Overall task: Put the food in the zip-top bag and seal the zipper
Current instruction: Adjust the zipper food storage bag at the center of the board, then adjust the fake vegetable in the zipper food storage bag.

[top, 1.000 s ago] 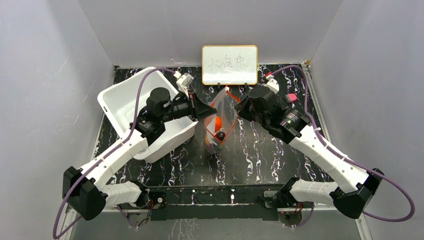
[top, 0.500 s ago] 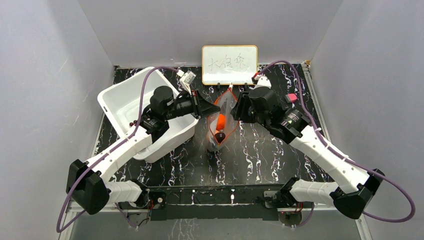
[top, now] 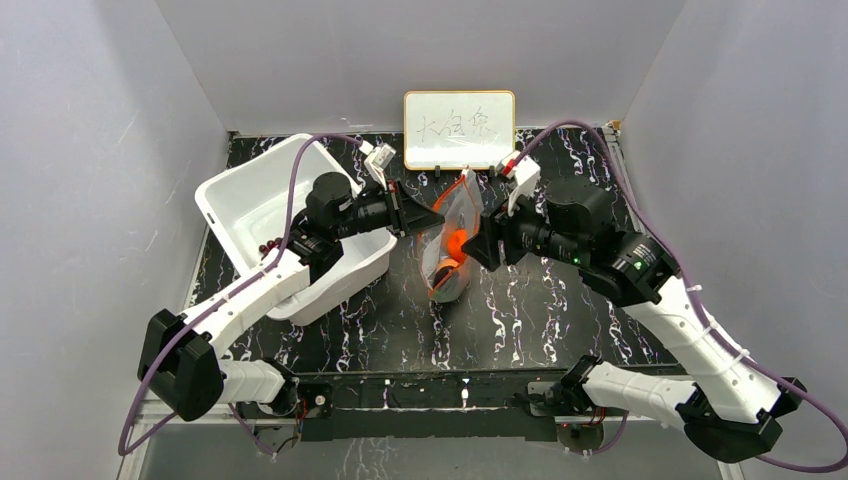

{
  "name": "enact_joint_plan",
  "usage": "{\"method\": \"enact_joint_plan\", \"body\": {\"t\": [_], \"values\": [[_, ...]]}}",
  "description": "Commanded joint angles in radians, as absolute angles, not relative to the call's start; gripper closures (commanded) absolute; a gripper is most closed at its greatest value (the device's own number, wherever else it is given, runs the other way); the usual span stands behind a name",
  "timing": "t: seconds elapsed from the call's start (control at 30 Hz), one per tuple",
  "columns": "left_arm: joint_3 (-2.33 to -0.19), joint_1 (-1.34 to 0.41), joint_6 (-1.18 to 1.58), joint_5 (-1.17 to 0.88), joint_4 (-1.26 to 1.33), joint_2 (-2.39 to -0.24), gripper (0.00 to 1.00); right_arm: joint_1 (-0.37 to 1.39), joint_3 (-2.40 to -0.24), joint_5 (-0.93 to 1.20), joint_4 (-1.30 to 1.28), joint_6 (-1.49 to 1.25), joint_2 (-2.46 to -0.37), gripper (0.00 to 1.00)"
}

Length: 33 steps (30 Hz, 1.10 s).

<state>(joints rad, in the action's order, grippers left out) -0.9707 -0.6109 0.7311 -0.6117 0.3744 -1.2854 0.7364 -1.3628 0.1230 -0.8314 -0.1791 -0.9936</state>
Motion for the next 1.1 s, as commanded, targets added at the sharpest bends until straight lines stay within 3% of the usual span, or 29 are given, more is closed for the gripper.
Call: {"method": "enact_joint_plan", "body": {"t": [0.0, 0.27, 0.57, 1.07], "values": [[-0.959, -0.614, 0.743, -0.639, 0.429, -1.269, 1.00, 0.732, -1.296, 0.361, -0.704, -0.018, -0.974, 0.47], [-0.945, -0.614, 0.765, -0.648, 0.453, -1.272, 1.00, 0.737, -1.267, 0.447, -0.622, 0.027, -1.006, 0.49], [-0.942, -0.614, 0.766, -0.640, 0.448, -1.274, 1.00, 0.769, -1.304, 0.400, -0.624, 0.000, -1.043, 0.52], [-0.945, -0.614, 0.771, -0.644, 0.455, -1.286, 1.00, 0.976, -1.244, 0.295, -0.590, 0.071, -1.131, 0.50]]}}
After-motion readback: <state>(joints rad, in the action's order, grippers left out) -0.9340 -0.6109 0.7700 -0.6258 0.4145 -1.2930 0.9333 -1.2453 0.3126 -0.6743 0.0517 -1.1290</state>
